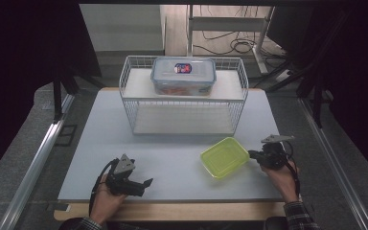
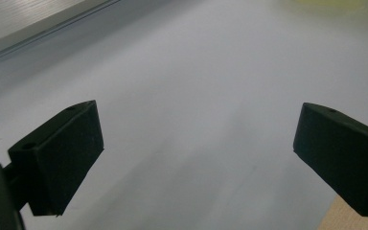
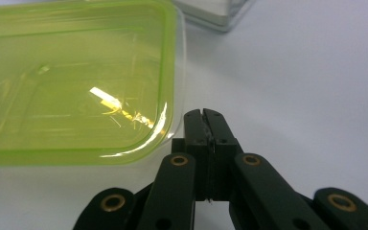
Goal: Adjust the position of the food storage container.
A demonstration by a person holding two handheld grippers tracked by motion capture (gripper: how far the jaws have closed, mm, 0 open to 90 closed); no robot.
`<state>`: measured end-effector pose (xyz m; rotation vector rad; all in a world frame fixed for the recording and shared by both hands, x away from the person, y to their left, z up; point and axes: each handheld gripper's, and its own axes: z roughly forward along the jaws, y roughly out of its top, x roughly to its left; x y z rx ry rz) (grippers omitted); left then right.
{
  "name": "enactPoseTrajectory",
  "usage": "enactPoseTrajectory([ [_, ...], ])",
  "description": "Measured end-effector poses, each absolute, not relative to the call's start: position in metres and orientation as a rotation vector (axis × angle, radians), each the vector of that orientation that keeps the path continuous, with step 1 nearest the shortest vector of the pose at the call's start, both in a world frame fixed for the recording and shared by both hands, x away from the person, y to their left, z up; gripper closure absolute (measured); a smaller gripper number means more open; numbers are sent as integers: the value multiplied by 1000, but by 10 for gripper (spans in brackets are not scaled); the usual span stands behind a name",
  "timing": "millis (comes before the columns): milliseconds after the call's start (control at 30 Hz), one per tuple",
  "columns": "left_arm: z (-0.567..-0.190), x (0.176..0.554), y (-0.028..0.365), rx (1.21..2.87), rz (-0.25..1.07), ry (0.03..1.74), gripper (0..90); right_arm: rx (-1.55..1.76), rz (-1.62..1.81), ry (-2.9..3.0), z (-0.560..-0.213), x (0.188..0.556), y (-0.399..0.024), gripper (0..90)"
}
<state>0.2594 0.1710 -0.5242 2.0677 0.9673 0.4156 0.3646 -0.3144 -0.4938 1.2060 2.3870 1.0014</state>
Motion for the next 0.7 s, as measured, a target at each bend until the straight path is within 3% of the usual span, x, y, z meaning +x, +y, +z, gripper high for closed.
enactPoseTrajectory([
  [700, -521, 258, 165, 2094, 375, 1004, 70, 1078, 1125, 2546, -490, 321, -251, 892],
])
